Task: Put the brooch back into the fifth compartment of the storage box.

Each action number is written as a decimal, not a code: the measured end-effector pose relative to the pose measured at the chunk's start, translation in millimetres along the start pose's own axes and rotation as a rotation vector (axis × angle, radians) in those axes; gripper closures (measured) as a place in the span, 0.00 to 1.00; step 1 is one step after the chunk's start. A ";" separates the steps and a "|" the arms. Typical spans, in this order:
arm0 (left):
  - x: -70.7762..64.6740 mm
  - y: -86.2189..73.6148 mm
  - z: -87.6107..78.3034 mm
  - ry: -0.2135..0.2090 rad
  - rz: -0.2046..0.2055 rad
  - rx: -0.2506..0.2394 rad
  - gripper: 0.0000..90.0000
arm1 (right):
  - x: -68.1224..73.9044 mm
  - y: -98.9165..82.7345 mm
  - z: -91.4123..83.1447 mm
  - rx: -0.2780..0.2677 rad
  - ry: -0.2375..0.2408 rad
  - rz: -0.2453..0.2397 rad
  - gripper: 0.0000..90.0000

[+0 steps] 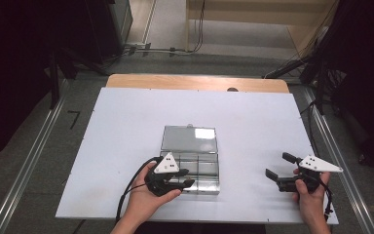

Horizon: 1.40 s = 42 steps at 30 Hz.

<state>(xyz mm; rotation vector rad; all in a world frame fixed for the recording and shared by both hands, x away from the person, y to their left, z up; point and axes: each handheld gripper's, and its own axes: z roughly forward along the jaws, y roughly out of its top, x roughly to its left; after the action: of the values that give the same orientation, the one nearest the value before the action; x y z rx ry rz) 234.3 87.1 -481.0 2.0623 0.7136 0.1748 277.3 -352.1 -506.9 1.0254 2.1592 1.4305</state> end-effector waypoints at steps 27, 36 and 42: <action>42.1 33.8 -24.5 -0.008 -0.108 -0.197 0.15 | 2.8 -0.9 -1.6 0.002 0.009 -0.013 0.00; 63.1 37.0 -17.2 0.001 -0.134 -0.217 0.05 | -1.5 0.5 -7.7 -0.012 0.042 0.032 0.00; 72.6 40.0 -20.3 0.009 -0.130 -0.238 0.01 | -5.3 0.7 -10.4 -0.029 0.045 0.058 0.00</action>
<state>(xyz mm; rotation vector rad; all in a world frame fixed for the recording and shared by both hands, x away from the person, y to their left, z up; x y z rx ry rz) 303.0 125.3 -447.8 1.7852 0.7900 0.1856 274.5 -362.4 -502.3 1.0636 2.1496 1.5214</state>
